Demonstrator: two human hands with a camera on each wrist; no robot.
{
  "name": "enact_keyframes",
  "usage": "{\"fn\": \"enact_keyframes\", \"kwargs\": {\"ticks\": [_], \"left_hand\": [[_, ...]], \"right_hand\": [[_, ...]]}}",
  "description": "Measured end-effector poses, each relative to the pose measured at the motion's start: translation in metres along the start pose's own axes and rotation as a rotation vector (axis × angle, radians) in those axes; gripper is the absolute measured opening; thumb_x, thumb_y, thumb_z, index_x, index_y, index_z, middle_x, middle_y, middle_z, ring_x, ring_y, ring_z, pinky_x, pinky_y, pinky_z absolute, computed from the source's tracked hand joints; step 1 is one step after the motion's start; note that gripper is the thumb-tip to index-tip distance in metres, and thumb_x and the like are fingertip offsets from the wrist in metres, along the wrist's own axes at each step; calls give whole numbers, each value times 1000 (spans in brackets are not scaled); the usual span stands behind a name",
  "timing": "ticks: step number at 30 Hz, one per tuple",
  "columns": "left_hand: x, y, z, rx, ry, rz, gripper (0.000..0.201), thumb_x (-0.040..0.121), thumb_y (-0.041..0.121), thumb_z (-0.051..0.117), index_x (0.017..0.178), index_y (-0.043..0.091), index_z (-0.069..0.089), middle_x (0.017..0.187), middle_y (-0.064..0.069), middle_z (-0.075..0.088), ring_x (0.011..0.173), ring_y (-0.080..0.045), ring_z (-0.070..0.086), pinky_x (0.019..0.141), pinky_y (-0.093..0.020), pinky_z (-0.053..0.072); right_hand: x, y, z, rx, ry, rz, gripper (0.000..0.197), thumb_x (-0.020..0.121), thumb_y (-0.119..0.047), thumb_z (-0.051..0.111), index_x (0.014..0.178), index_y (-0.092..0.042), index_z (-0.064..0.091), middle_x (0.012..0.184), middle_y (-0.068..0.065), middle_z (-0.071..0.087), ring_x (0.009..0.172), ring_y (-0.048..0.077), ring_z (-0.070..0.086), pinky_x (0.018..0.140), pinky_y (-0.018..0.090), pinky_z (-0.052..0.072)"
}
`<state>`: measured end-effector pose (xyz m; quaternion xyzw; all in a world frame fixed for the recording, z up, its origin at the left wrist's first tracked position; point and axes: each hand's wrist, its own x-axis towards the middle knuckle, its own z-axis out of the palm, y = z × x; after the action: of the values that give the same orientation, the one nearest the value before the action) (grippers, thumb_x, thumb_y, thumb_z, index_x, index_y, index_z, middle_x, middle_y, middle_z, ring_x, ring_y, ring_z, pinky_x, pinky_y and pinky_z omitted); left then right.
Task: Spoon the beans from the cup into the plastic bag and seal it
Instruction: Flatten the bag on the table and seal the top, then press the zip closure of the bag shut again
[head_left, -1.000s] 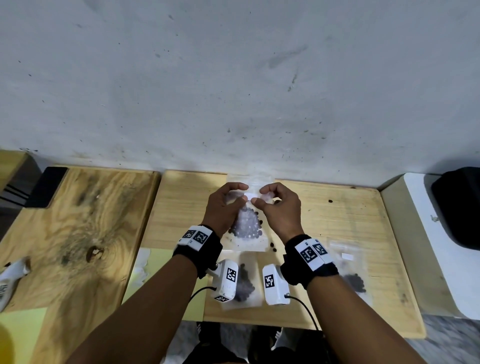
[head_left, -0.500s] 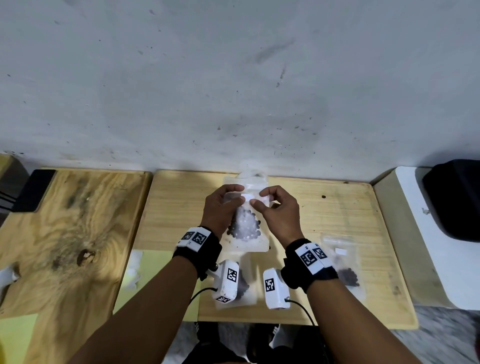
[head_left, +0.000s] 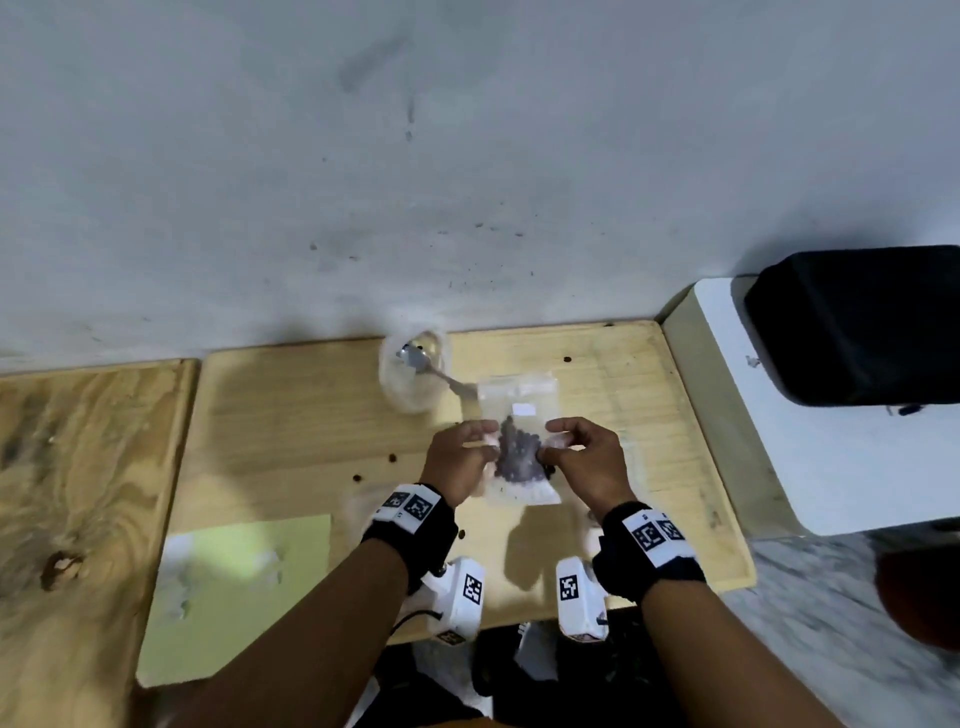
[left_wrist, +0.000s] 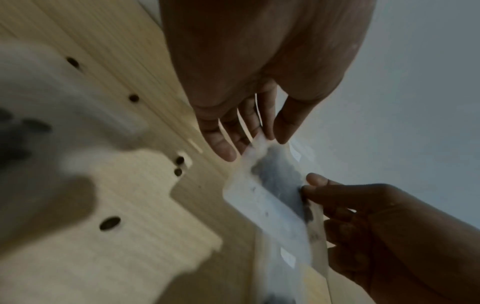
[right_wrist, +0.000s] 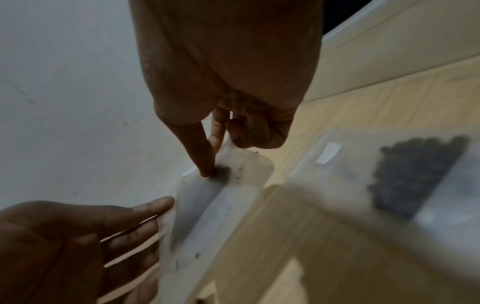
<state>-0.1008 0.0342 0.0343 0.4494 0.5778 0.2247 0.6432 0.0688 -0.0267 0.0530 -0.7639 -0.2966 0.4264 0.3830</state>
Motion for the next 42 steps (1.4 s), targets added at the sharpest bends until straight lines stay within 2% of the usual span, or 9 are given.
{"fn": "enact_keyframes", "kwargs": {"ticks": [4, 11, 18, 22, 27, 31, 34, 37, 42], "left_hand": [[5, -9, 50, 24, -181, -129, 34, 87, -3, 58, 120, 5, 64, 103, -13, 63, 77, -19, 57, 63, -27, 48], [8, -29, 114, 78, -316, -255, 53, 85, -7, 60, 136, 5, 50, 139, -13, 52, 110, -32, 61, 71, -30, 49], [1, -32, 111, 148, -292, -258, 45, 90, 6, 61, 133, 14, 53, 135, -6, 52, 82, -18, 57, 58, -24, 42], [-10, -28, 76, 61, -209, -205, 26, 89, 8, 63, 113, 18, 60, 113, -3, 58, 70, -15, 58, 54, -23, 37], [-36, -34, -2, 35, -53, -106, 15, 89, 8, 63, 95, 22, 65, 88, -4, 64, 58, -15, 62, 49, -21, 39], [-55, -54, -68, 121, 216, -69, 15, 87, 7, 64, 88, 21, 68, 78, 1, 65, 65, -19, 60, 66, -27, 47], [-63, -74, -106, 235, 345, -130, 11, 87, 15, 66, 95, 22, 68, 103, -1, 66, 95, -22, 62, 83, -33, 50], [-67, -84, -125, 328, 329, -217, 25, 87, 21, 66, 112, 18, 65, 127, -7, 54, 116, -28, 55, 89, -31, 45], [-68, -96, -132, 302, 195, -282, 36, 88, 18, 64, 124, 14, 62, 134, -10, 57, 119, -29, 55, 99, -38, 48]], "right_hand": [[4, 33, -44, -165, 85, 73, 26, 74, -13, 77, 98, -23, 71, 93, 1, 70, 80, 21, 69, 73, 29, 55], [3, 79, -85, -359, 116, 161, 35, 77, -12, 72, 111, -20, 70, 107, 0, 66, 100, 22, 64, 83, 27, 48], [-5, 96, -82, -485, 166, 65, 39, 81, -20, 72, 120, -23, 64, 132, 4, 49, 102, 29, 62, 79, 30, 46], [-15, 79, -55, -428, 160, -63, 22, 81, -18, 71, 103, -23, 68, 109, 0, 63, 94, 23, 64, 74, 26, 42], [-34, 61, 15, -313, -174, -186, 15, 80, -17, 68, 76, -31, 63, 75, -13, 65, 72, 6, 61, 65, 13, 42], [-46, 55, 73, -373, -419, -190, 21, 78, -14, 71, 72, -29, 59, 86, -17, 66, 84, 12, 62, 79, 22, 49], [-53, 52, 108, -406, -528, -139, 24, 75, -22, 70, 83, -41, 58, 102, -10, 66, 90, 19, 63, 82, 30, 50], [-55, 50, 127, -554, -514, -105, 43, 81, -27, 70, 122, -32, 57, 110, -8, 59, 102, 16, 59, 86, 27, 46], [-63, 47, 146, -610, -480, -78, 55, 83, -30, 71, 134, -28, 52, 108, -7, 59, 108, 19, 61, 90, 27, 47]]}}
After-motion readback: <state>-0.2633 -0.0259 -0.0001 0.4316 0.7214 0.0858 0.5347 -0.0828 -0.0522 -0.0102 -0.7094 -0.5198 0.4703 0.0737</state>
